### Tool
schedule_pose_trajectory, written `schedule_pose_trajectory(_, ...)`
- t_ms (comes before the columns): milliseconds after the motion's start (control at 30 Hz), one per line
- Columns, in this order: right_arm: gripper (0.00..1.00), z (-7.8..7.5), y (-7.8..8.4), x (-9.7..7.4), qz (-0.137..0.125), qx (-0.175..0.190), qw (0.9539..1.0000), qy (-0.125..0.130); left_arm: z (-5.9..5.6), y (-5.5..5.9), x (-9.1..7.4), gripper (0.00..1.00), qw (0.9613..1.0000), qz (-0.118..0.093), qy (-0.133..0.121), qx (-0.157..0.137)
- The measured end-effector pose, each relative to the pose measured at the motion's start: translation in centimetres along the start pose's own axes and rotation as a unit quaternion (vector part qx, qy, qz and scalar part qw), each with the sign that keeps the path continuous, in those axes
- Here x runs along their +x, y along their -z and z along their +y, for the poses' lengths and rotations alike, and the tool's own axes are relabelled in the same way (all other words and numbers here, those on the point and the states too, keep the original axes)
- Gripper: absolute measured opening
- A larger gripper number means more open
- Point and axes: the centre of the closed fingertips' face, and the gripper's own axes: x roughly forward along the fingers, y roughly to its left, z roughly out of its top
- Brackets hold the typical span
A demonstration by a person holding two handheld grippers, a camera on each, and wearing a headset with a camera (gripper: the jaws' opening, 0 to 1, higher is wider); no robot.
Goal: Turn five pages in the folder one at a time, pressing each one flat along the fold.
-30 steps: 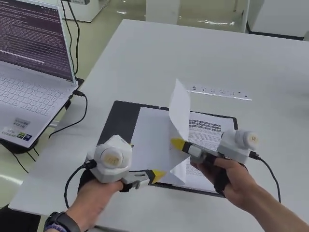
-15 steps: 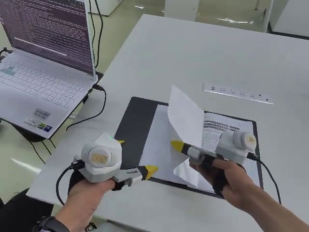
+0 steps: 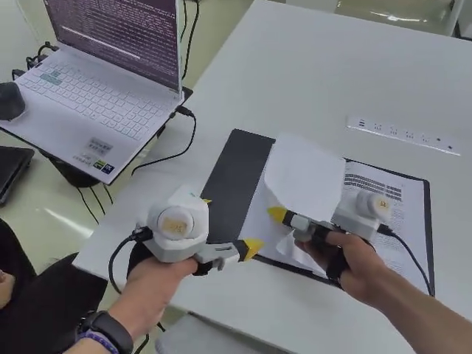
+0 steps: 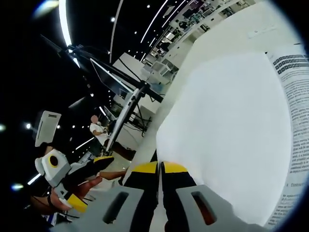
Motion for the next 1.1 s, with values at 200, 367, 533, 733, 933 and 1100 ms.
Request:
schedule_pose_trajectory(200, 0.01, -2.2, 1.0, 1.6, 0.019, 0.005, 0.9995, 0.027, 0.4, -0.4, -0.2, 0.74, 0.9998, -0.016, -0.004, -0.014)
schedule_pose_trajectory(367, 0.08, -3.0, 2.1, 2.5, 0.029, 0.006, 0.9985, 0.046, 0.4, 0.1, -0.1, 0.73, 0.9999, -0.009, 0.000, -0.012)
schedule_pose_trajectory(533, 0.13, -2.8, 2.0, 2.8, 0.018, 0.012, 0.9991, 0.037, 0.6, 0.5, 0.1, 0.74, 0.9999, -0.003, 0.000, -0.015)
schedule_pose_trajectory(733, 0.27, -1.6, 1.9, 3.1, 0.014, 0.005, 0.9998, 0.015, 0.9, 0.8, 0.3, 0.74, 0.9999, 0.006, -0.001, -0.016)
schedule_pose_trajectory(933, 0.35, -1.3, 1.6, 3.2, 0.007, 0.034, 0.9994, 0.000, 1.0, 1.0, 0.7, 0.74, 0.9996, 0.015, -0.002, -0.023)
schedule_pose_trajectory(1100, 0.39, -1.0, 1.6, 3.1, 0.008, 0.031, 0.9994, -0.011, 1.0, 1.4, 1.6, 0.72, 0.9994, 0.029, 0.004, -0.020)
